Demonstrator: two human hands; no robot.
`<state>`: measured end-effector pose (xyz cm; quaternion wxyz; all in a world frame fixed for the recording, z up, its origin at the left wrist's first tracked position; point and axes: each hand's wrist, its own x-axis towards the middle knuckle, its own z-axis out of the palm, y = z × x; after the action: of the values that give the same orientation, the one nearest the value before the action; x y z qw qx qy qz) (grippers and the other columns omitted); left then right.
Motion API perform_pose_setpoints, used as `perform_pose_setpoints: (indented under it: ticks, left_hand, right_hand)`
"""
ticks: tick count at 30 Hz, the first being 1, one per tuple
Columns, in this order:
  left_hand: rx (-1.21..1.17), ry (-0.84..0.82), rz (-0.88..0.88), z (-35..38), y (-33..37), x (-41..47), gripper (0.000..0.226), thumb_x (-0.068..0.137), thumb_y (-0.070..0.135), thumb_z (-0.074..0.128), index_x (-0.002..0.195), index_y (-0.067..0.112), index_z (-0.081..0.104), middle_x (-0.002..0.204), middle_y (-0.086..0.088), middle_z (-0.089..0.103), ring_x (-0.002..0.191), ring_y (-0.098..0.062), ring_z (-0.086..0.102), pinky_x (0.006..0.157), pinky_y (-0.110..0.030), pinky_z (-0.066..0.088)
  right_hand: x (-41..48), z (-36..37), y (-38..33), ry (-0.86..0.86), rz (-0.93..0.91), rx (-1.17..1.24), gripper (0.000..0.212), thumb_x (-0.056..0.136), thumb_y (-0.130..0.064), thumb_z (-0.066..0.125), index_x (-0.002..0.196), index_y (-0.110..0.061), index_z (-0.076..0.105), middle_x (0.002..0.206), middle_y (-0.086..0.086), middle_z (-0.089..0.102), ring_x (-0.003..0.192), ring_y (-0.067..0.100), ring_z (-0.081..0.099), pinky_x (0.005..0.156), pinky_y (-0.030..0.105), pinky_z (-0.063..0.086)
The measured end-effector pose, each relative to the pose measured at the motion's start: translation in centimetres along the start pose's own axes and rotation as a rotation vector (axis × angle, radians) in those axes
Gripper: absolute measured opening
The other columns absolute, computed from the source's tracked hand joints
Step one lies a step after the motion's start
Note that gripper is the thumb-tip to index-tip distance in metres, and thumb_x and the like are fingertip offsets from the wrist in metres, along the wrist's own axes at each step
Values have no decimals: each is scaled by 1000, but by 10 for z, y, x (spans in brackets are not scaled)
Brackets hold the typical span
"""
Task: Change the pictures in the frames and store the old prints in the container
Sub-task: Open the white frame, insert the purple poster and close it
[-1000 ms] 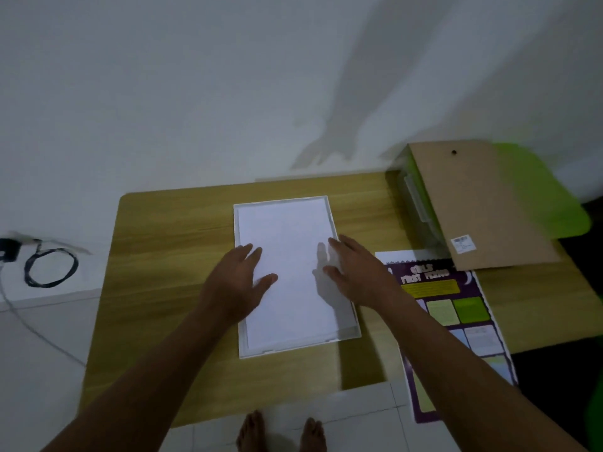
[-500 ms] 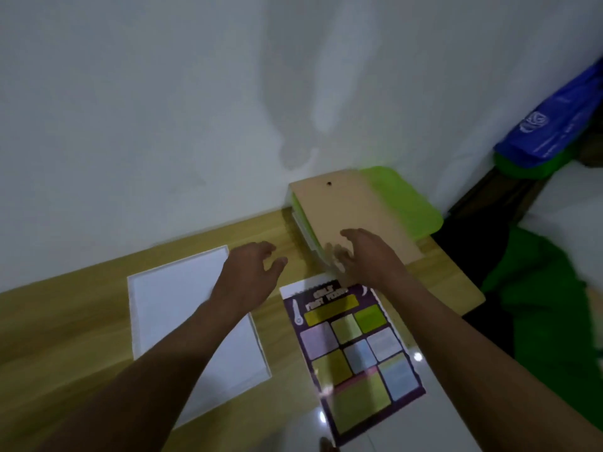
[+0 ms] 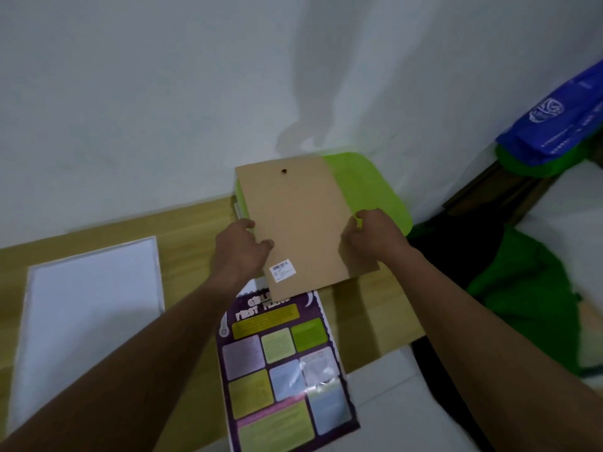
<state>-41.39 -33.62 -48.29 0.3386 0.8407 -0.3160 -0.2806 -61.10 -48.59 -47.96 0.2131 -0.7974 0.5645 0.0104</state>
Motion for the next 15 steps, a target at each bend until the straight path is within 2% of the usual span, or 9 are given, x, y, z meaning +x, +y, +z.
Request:
perform_pose_setpoints:
  ticks: [1, 3, 5, 6, 8, 10, 12, 15]
  left_hand:
    - [-27, 9, -21, 1, 0, 0, 56, 78, 21, 77, 129, 10, 56, 100, -3, 62, 84, -15, 56, 63, -16, 40]
    - [-102, 23, -59, 3, 0, 2, 63, 74, 14, 80, 131, 12, 54, 108, -8, 64, 87, -18, 61, 68, -21, 49]
    - [-151, 17, -86, 3, 0, 1, 68, 73, 8, 80, 135, 12, 51, 109, -9, 65, 89, -20, 62, 76, -29, 52]
    - [-166, 6, -91, 1, 0, 1, 68, 74, 6, 79, 136, 12, 50, 105, -7, 65, 88, -18, 62, 75, -27, 51]
    - [-214, -19, -97, -4, 0, -2, 68, 76, 2, 76, 137, 12, 49, 92, 1, 63, 79, -12, 61, 68, -21, 48]
    - [-277, -42, -102, -13, -3, -6, 69, 77, -2, 74, 139, 11, 47, 84, 6, 63, 73, -6, 61, 61, -17, 48]
    - [-347, -63, -112, -27, -8, -11, 75, 77, -7, 72, 143, 10, 43, 83, 5, 65, 75, -8, 64, 63, -20, 51]
    - [-413, -98, -98, -54, -19, -25, 77, 77, -10, 69, 144, 14, 40, 84, 2, 68, 77, -9, 66, 64, -21, 54]
  right_hand:
    - [1, 0, 0, -4, -2, 18, 27, 87, -25, 62, 97, 0, 66, 102, 25, 67, 102, 39, 61, 78, 37, 48]
    - [3, -1, -2, -25, -3, 55, 31, 83, -26, 72, 102, -2, 69, 106, 21, 70, 104, 37, 62, 80, 35, 49]
    - [5, 0, -1, -43, 33, 144, 51, 79, -28, 78, 122, -4, 63, 119, 16, 67, 112, 33, 61, 87, 34, 48]
    - [5, 0, 0, -55, 62, 208, 64, 76, -28, 81, 132, -6, 57, 122, 14, 66, 113, 31, 61, 91, 34, 49]
    - [4, -1, 1, -85, 92, 325, 76, 72, -24, 85, 139, -8, 53, 116, 11, 68, 107, 27, 66, 91, 36, 53]
    - [1, -3, 0, -117, 93, 428, 77, 71, -17, 86, 140, -9, 52, 106, 8, 69, 98, 23, 67, 81, 34, 56]
    - [-10, -9, -8, -150, 82, 521, 81, 73, -10, 85, 145, -12, 47, 103, 6, 65, 93, 19, 65, 65, 25, 51]
    - [-31, -14, -29, -207, 45, 617, 86, 75, -4, 83, 149, -16, 41, 92, 0, 66, 78, 11, 64, 56, 16, 47]
